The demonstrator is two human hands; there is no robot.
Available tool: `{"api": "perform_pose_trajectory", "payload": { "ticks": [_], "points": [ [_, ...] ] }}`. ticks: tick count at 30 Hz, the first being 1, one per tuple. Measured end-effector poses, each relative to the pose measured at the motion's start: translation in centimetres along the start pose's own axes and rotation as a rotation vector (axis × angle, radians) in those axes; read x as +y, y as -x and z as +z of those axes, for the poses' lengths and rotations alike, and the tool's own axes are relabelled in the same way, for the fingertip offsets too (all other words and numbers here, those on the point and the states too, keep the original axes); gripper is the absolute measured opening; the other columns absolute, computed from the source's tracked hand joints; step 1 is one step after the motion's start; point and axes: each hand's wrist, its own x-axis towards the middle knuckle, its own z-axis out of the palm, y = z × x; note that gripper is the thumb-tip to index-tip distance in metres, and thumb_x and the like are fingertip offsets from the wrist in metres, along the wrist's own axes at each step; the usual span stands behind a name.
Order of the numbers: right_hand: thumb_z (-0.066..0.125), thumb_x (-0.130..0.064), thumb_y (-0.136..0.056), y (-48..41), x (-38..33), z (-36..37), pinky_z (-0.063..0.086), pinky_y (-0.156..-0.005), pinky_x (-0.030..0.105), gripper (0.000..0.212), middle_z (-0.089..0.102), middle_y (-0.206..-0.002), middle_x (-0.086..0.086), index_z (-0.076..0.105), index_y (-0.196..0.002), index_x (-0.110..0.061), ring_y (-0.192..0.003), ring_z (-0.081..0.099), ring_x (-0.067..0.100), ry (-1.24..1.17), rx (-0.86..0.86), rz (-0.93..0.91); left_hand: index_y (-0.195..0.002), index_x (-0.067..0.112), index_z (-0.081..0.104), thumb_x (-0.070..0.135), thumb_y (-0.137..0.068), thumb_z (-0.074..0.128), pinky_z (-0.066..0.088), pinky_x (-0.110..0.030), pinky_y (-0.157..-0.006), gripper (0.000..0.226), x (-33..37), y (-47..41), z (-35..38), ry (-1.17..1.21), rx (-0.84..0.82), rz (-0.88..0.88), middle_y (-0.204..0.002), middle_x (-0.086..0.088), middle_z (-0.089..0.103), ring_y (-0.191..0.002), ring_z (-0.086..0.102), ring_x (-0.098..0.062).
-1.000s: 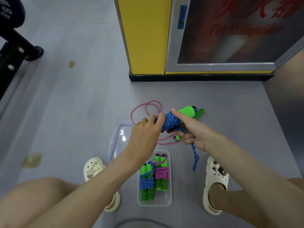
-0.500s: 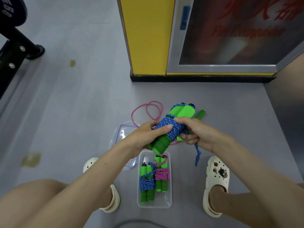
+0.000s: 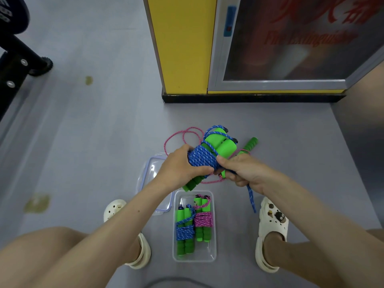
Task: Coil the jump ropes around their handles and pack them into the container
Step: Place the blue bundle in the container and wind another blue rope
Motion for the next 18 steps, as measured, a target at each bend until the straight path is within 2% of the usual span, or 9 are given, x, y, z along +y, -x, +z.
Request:
{"api": "perform_pose_trajectory", "payload": {
  "ticks": [3, 7, 10, 13, 16, 18],
  "points": [
    [0.057, -0.041, -0.092, -0.1, -0.2, 0.1, 0.020, -0.034, 0.017, 0.041, 0.038, -0.040, -0.005, 0.070, -0.084, -0.002, -0.035, 0.023, 0.007, 0.029, 0.046, 0.020, -0.118, 0.019, 0.049, 0.053, -0.066, 0.079, 0.054, -0.037, -0.077, 0.068, 0.1, 0.2, 0.2, -0.153, 0.074, 0.045, -0.095, 0.008, 0.057, -0.088, 0.059, -0.016],
    [0.059, -0.034, -0.092, -0.3, -0.1, 0.4, 0.020, -0.035, 0.017, 0.035, 0.039, -0.039, -0.005, 0.069, -0.084, -0.002, -0.035, 0.026, 0.007, 0.037, 0.065, 0.054, -0.115, 0.023, 0.044, 0.053, -0.072, 0.075, 0.045, -0.029, -0.065, 0.061, 0.3, 0.7, 0.4, -0.332, 0.161, 0.120, -0.094, 0.009, 0.057, -0.079, 0.056, -0.014],
    [0.057, -0.026, -0.094, -0.5, -0.2, 0.6, 0.019, -0.033, 0.016, 0.029, 0.043, -0.040, -0.005, 0.067, -0.086, 0.000, -0.033, 0.027, 0.005, -0.007, 0.030, 0.078, -0.112, 0.022, 0.042, 0.049, -0.076, 0.072, 0.036, -0.026, -0.060, 0.054, 0.5, 1.0, 0.6, -0.417, 0.217, 0.186, -0.097, 0.008, 0.060, -0.075, 0.052, -0.013],
    [0.058, -0.019, -0.093, -0.4, -0.5, 0.6, 0.018, -0.031, 0.013, 0.022, 0.047, -0.050, 0.000, 0.063, -0.093, 0.003, -0.032, 0.025, 0.002, -0.159, -0.064, 0.102, -0.110, 0.021, 0.042, 0.046, -0.080, 0.069, 0.033, -0.024, -0.060, 0.048, 0.4, 1.1, 0.8, -0.521, 0.281, 0.272, -0.100, 0.008, 0.060, -0.076, 0.050, -0.010],
    [0.069, -0.035, -0.076, -0.2, -0.6, 0.7, 0.019, -0.033, 0.011, 0.033, 0.052, -0.064, 0.005, 0.060, -0.089, -0.006, -0.036, 0.023, 0.002, -0.307, -0.138, 0.102, -0.103, 0.018, 0.046, 0.039, -0.076, 0.075, 0.030, -0.026, -0.055, 0.045, 0.2, 0.7, 1.1, -0.640, 0.358, 0.367, -0.091, 0.004, 0.061, -0.073, 0.052, -0.015],
    [0.070, -0.048, -0.067, -0.1, -0.7, 1.0, 0.019, -0.033, 0.011, 0.044, 0.054, -0.066, 0.005, 0.058, -0.089, -0.012, -0.037, 0.023, 0.003, -0.368, -0.124, 0.092, -0.092, 0.013, 0.050, 0.030, -0.058, 0.089, 0.026, -0.026, -0.048, 0.054, -0.2, 0.6, 1.7, -0.732, 0.442, 0.507, -0.075, 0.000, 0.060, -0.059, 0.051, -0.018]
  ]
}}
